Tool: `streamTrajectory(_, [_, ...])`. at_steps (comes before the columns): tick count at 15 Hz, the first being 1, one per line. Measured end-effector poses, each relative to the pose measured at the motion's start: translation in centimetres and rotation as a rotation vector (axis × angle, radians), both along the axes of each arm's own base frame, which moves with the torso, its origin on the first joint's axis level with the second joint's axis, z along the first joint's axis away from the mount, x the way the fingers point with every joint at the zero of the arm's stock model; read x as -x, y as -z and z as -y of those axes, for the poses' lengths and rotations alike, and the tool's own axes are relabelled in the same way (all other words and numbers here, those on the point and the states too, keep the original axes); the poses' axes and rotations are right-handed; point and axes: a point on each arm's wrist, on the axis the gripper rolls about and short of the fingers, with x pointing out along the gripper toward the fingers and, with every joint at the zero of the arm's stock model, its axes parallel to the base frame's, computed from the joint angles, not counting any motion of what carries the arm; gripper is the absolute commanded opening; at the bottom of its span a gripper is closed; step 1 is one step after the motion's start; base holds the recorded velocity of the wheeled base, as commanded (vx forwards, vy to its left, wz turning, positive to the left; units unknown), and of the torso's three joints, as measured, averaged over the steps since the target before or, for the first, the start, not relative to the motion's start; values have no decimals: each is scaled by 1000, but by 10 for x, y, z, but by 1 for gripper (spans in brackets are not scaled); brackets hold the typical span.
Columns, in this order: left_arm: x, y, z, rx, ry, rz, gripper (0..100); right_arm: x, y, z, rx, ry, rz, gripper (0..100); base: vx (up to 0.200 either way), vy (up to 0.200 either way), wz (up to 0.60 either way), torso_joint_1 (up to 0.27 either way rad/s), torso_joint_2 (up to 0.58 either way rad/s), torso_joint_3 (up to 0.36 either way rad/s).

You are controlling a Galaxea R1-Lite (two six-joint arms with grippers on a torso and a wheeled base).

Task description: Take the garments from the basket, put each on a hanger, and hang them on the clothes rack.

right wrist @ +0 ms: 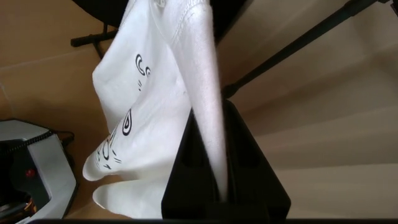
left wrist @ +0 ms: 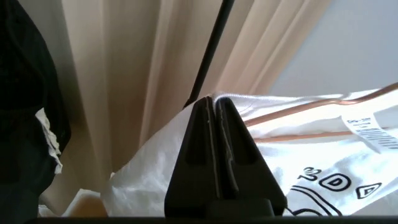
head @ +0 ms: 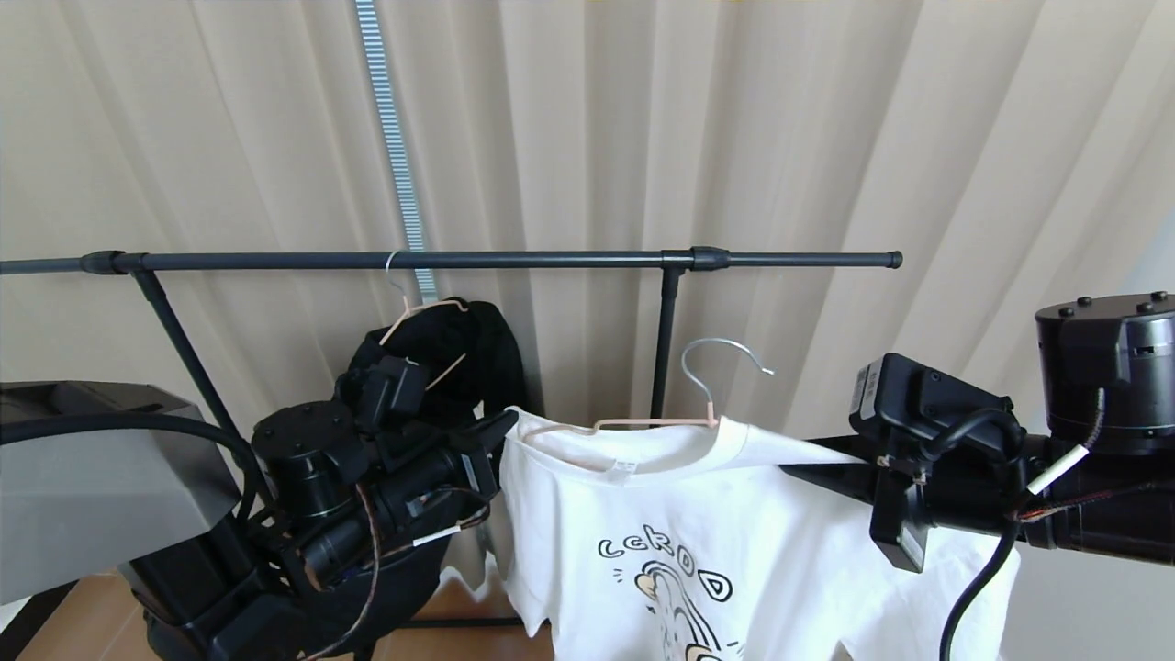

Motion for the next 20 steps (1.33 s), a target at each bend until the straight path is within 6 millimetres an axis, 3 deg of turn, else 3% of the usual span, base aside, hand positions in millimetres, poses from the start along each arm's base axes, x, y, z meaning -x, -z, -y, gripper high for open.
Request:
streamTrajectory(7, [18,-11,11,-20,52,39,0,-11,1,-6,-85,68,-87,0,0,0,0,0,0,0])
streamTrajectory(14, [27,-49,24,-43,103,97,0,8,-2,-9,-193,87,-132,0,0,0,0,0,0,0])
streamTrajectory(20, [32,-74,43,-79,103,106,0,11,-4,-10,-265,117,-66,0,0,0,0,0,0,0])
